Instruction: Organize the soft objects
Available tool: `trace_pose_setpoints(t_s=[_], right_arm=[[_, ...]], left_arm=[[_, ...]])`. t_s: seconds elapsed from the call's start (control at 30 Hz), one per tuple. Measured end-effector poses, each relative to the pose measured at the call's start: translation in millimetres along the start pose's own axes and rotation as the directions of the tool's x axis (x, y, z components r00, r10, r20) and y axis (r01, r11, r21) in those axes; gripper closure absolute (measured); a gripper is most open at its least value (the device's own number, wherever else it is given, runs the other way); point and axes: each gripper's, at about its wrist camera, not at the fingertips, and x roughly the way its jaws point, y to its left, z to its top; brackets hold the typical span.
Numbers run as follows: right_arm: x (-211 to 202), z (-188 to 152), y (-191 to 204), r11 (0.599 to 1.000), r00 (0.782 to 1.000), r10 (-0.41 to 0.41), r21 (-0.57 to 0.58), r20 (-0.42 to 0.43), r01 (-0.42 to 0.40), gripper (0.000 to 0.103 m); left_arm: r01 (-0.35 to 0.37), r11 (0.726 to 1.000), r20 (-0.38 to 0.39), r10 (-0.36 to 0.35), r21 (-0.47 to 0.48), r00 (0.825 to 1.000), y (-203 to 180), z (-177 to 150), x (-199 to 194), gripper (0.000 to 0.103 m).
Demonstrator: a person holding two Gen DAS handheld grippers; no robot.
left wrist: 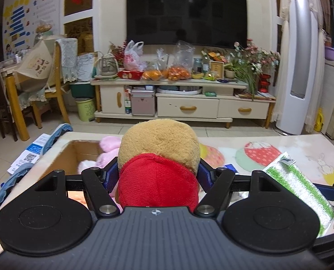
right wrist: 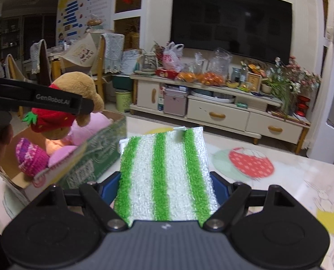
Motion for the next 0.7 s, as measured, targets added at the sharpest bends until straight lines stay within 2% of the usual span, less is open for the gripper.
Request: trace_pose_setpoints(t_s=[0.57,0.7], right_arm=[[34,31,73,0.982,0.989,0.149,-0.117,0.009,-0.147,0.021],[45,35,94,0.971,0.983,0.184,-0.154,-0.002,-0.182,0.021]], left_arm=[[-0.109,0.989,-0.024,0.107,-0.099,0.994,48,14,12,0.017],[-0.156,0.982,-0.027,0.154,-0.106,0.988,59,16,14,0.017]])
